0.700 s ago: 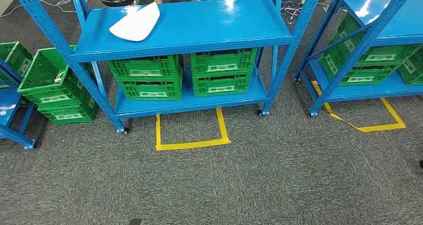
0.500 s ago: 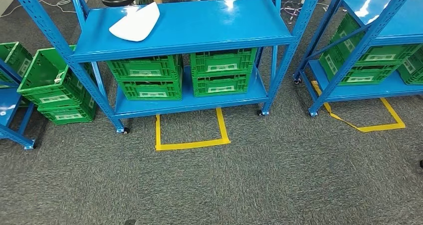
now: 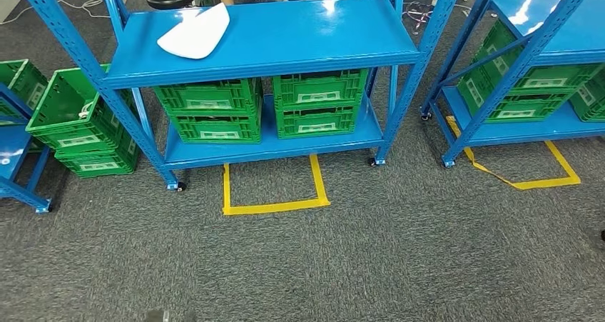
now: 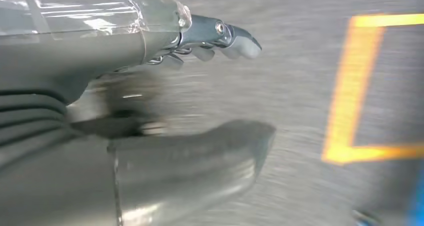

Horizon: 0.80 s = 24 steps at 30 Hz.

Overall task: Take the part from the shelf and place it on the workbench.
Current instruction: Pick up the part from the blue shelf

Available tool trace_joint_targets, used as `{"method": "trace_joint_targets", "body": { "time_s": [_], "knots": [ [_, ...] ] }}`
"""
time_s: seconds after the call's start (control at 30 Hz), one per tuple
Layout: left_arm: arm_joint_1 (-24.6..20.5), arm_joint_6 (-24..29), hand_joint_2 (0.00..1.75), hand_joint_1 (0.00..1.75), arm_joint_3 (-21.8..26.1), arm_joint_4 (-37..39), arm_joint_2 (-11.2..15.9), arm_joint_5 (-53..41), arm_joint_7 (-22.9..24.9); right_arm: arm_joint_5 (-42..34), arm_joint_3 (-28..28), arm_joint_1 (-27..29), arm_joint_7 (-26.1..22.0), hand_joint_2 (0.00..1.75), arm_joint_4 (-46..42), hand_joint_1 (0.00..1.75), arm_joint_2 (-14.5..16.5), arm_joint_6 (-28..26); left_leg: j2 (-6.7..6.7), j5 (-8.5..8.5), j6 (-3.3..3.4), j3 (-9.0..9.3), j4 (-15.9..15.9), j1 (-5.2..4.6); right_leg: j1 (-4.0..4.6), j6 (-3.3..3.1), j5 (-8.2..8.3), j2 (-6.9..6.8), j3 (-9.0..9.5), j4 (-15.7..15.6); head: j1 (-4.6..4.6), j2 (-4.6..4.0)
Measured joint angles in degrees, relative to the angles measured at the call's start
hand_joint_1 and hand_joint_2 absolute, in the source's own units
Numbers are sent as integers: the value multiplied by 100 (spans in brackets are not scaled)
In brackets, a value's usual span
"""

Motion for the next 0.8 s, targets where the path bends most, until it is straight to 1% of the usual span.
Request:
{"method": "trace_joint_targets", "body": {
  "time_s": [0.07, 0.2, 0.3, 0.37, 0.43, 0.57, 0.67, 0.8],
  "knots": [
    [-124, 53, 0, 0, 274, -244, 97, -586, -260, -39, 0, -3, 76, 0, -1, 0, 7, 13, -17, 5, -4, -1, 0, 0, 0, 1, 2, -7, 3, 0, 1, 1],
    [-182, 284, 0, 0, 972, -1045, 289, -1864, -313, -94, 0, 1, 193, 0, 0, 0, 28, 49, -23, 8, -9, 1, 1, 0, -1, 4, 6, -7, 5, 0, -10, 0],
    [-69, 599, 0, 0, 1474, -2149, 451, -2561, -131, -141, 1, 3, 217, 0, 0, 0, 37, 68, -29, 10, -10, -1, 1, 0, -1, 7, 8, -7, 5, 0, -8, 1],
    [13, 768, 0, 0, 1757, -2930, 556, -2791, 27, -169, 3, 4, 217, 0, 0, 0, 37, 74, -26, 10, -10, -2, 1, 0, -1, 9, 9, -7, 6, 0, -9, 1],
    [92, 852, 0, 0, 1978, -3598, 641, -3002, 68, -193, 4, 8, 215, 0, 1, 0, 36, 74, -19, 10, -10, -2, 1, 0, -1, 10, 10, -5, 6, 0, -8, 1],
    [256, 1103, 0, 0, 2233, -4911, 801, -3642, 202, -191, 8, 10, 207, 0, 2, 0, 31, 87, -9, 10, -10, -3, 1, -1, -1, 11, 11, -6, 6, 0, -11, 0],
    [340, 1199, 0, 0, 2336, -5809, 891, -3935, 321, -156, 27, 8, 175, 0, 3, 0, 24, 92, 8, 10, -9, -3, 1, -1, -1, 13, 12, -3, 6, 0, -9, -1],
    [359, 1150, 0, 0, 2375, -6746, 946, -4523, 463, -105, 42, 5, -121, 0, 4, 0, -39, 65, 19, 10, -9, -2, 1, -1, -2, 16, 14, 1, 4, 0, -17, 1]
  ]
}}
